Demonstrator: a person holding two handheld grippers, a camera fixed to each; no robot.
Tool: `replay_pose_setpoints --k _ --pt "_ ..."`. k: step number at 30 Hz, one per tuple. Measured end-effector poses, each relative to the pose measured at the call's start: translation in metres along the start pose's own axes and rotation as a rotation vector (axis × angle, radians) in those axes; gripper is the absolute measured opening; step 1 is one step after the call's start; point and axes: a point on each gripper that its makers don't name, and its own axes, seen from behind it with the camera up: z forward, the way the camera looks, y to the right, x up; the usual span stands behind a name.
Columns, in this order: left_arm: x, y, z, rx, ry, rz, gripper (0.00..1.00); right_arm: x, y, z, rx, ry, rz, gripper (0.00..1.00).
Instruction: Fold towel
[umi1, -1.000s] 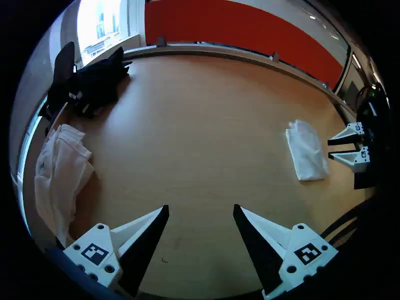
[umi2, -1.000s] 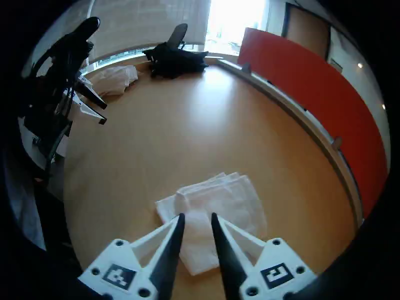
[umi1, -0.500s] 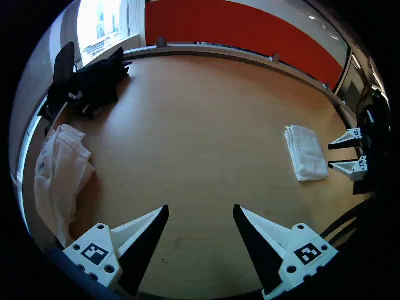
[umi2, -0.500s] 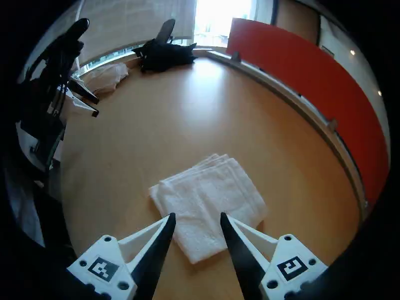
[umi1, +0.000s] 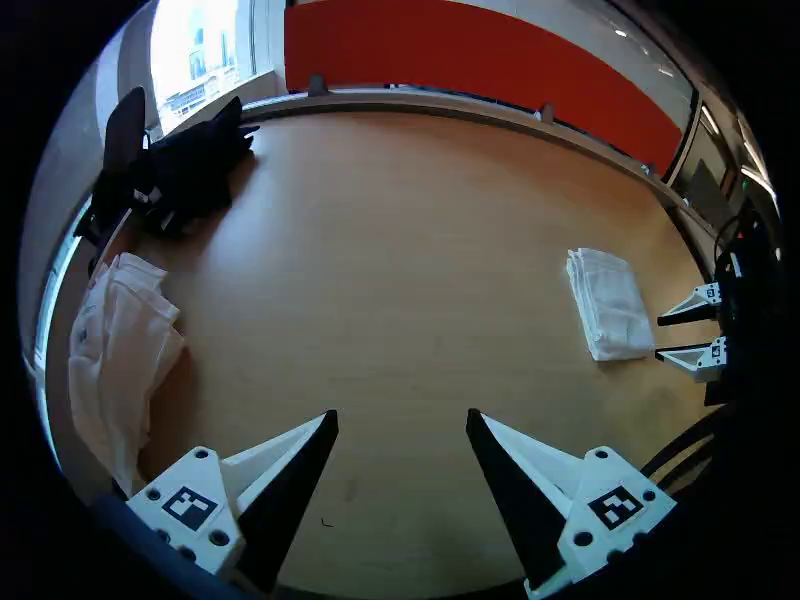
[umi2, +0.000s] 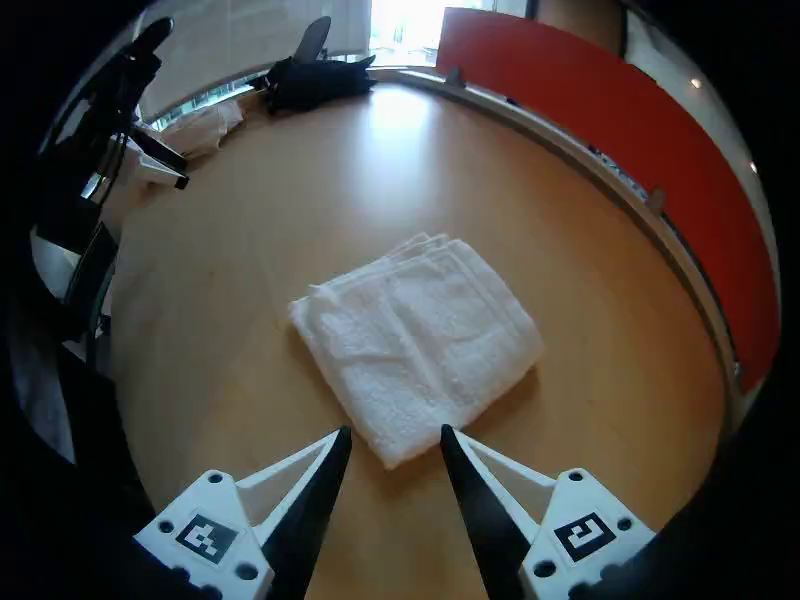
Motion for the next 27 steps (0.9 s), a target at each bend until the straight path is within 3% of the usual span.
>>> replay_pose_setpoints --k 9,17,21,27 --pt "0.001 0.001 0.000 -0.001 0.002 0.004 0.95 -0.016 -0.003 0.006 0.004 -0.030 0.017 0.65" --pt "0.000 0.002 -0.001 -0.003 0.002 0.004 0.95 -0.027 -0.003 0.011 0.004 -0.051 0.043 0.37" --pt "-0.001 0.002 0.000 -0.003 0.000 0.006 0.95 -0.028 -0.004 0.011 0.006 -0.050 0.048 0.35" --pt "0.000 0.002 0.001 -0.005 0.001 0.006 0.95 -0.028 -0.006 0.012 0.016 -0.046 0.058 0.19"
